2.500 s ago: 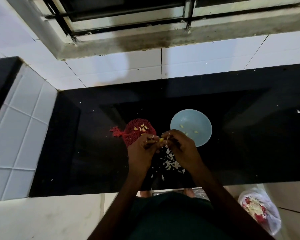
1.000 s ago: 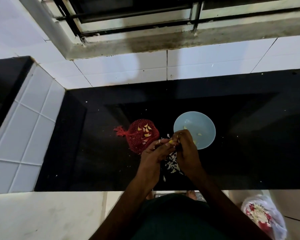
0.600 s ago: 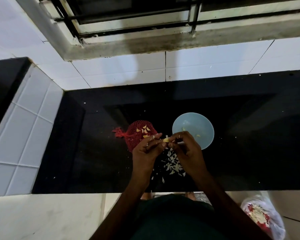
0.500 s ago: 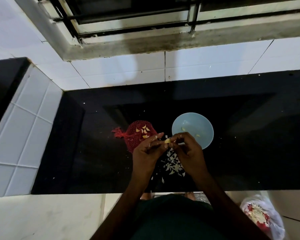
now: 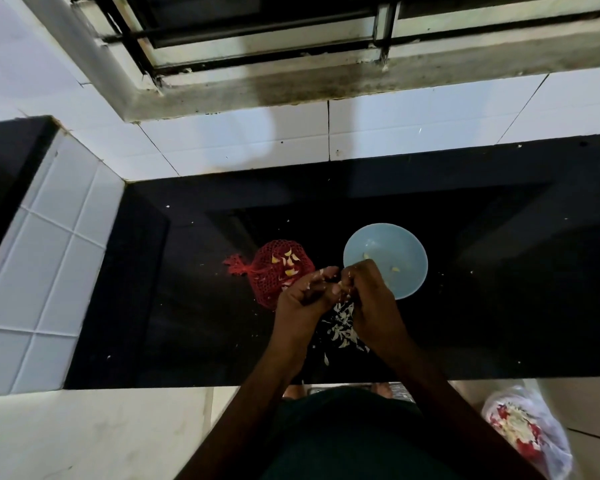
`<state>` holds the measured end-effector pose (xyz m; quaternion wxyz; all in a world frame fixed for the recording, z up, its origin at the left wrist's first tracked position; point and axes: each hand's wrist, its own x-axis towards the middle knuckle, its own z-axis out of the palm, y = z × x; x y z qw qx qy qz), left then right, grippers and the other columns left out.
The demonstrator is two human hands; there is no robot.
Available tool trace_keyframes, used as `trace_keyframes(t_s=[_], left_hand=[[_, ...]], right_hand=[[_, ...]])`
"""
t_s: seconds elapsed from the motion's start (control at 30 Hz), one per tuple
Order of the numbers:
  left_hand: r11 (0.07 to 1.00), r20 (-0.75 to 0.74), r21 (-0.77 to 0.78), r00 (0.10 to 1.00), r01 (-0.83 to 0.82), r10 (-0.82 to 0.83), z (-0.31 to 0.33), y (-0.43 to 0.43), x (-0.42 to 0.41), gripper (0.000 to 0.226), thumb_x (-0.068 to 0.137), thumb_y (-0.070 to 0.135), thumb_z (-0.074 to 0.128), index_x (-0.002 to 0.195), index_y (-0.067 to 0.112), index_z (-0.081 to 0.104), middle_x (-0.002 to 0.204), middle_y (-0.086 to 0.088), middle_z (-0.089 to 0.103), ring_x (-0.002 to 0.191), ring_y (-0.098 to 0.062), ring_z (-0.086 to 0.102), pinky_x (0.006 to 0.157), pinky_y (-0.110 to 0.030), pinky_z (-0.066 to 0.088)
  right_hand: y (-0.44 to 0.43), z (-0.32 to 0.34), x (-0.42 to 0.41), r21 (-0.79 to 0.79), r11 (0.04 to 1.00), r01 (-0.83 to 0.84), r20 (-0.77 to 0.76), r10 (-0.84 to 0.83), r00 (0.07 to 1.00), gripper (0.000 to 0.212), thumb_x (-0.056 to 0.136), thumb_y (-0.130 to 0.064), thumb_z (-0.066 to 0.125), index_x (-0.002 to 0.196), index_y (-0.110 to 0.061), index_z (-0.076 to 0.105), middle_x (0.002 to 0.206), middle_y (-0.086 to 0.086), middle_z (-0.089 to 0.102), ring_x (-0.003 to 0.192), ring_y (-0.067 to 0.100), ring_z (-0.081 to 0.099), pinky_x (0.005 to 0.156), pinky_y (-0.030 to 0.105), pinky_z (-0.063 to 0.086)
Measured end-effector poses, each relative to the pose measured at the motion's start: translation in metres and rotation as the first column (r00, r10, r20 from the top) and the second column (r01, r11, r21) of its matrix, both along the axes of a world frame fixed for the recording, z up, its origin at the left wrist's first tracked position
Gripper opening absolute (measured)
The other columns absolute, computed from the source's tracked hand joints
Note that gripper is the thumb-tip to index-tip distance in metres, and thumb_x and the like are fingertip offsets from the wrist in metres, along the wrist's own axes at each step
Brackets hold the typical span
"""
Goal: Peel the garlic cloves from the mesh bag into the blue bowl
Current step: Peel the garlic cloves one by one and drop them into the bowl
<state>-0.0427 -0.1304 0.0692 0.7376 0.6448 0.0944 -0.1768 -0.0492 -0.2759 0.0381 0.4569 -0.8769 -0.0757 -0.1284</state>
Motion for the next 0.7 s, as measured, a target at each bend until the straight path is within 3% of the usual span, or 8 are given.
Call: trace_keyframes(t_s=[0.17,0.3,0.4,0.5,0.6,0.7], left_hand=[[0.998,-0.052,0.055,0.998,-0.035,0.038,-0.002,-0.004,0.000,0.025,0.093,0.014,0.065,0.116,0.012,0.075,0.114,-0.003,0.076,0.112,-0.020,0.070,0.107,-0.054,0.049],[0.997,-0.115,0.001,0.990,-0.081,0.081,-0.003,0.001,0.002,0.023,0.097,0.012,0.060,0.116,0.008,0.073,0.115,-0.010,0.075,0.113,-0.026,0.069,0.108,-0.056,0.048],[0.996,-0.133,0.013,0.987,-0.091,0.092,-0.006,0.003,0.001,0.021,0.099,0.014,0.059,0.115,0.009,0.072,0.114,-0.010,0.075,0.112,-0.027,0.070,0.107,-0.054,0.049],[0.996,-0.143,0.013,0.986,-0.084,0.085,-0.004,0.002,0.000,0.019,0.100,0.015,0.058,0.113,0.008,0.070,0.110,-0.012,0.076,0.104,-0.025,0.074,0.098,-0.046,0.054],[0.997,-0.117,0.033,0.990,-0.071,0.074,-0.002,0.003,0.001,0.016,0.100,0.017,0.059,0.109,0.011,0.071,0.105,-0.010,0.077,0.098,-0.020,0.075,0.085,-0.033,0.054],[0.998,-0.101,0.044,0.993,-0.054,0.058,-0.003,0.005,0.000,0.016,0.100,0.020,0.061,0.109,0.011,0.071,0.103,-0.010,0.078,0.097,-0.018,0.075,0.085,-0.030,0.056]], right_hand=[[0.003,-0.002,0.000,-0.128,0.992,-0.003,-0.011,0.001,1.000,0.041,0.071,0.003,0.050,0.110,-0.008,0.057,0.111,0.002,0.049,0.093,0.015,0.055,0.075,0.018,0.042],[0.006,-0.008,-0.003,-0.119,0.993,-0.018,-0.032,0.014,0.999,0.048,0.068,0.014,0.051,0.106,-0.014,0.050,0.108,-0.004,0.042,0.088,0.009,0.045,0.073,0.010,0.034],[0.004,-0.011,-0.001,-0.041,0.999,0.030,-0.056,-0.032,0.998,0.045,0.065,0.021,0.047,0.098,-0.010,0.050,0.103,-0.009,0.037,0.087,0.011,0.043,0.069,0.018,0.039],[0.001,-0.009,0.000,0.001,1.000,0.021,-0.074,-0.020,0.997,0.042,0.070,0.021,0.047,0.098,-0.009,0.050,0.102,-0.003,0.041,0.085,0.018,0.047,0.065,0.033,0.046],[-0.003,-0.006,-0.003,0.048,0.999,-0.021,-0.052,0.023,0.998,0.020,0.097,0.002,0.052,0.105,-0.016,0.050,0.106,-0.004,0.043,0.090,0.015,0.051,0.072,0.032,0.049],[-0.005,-0.004,-0.006,0.114,0.992,-0.057,-0.076,0.066,0.995,0.015,0.101,-0.021,0.060,0.114,-0.020,0.054,0.114,-0.009,0.045,0.098,0.008,0.056,0.077,0.025,0.053]])
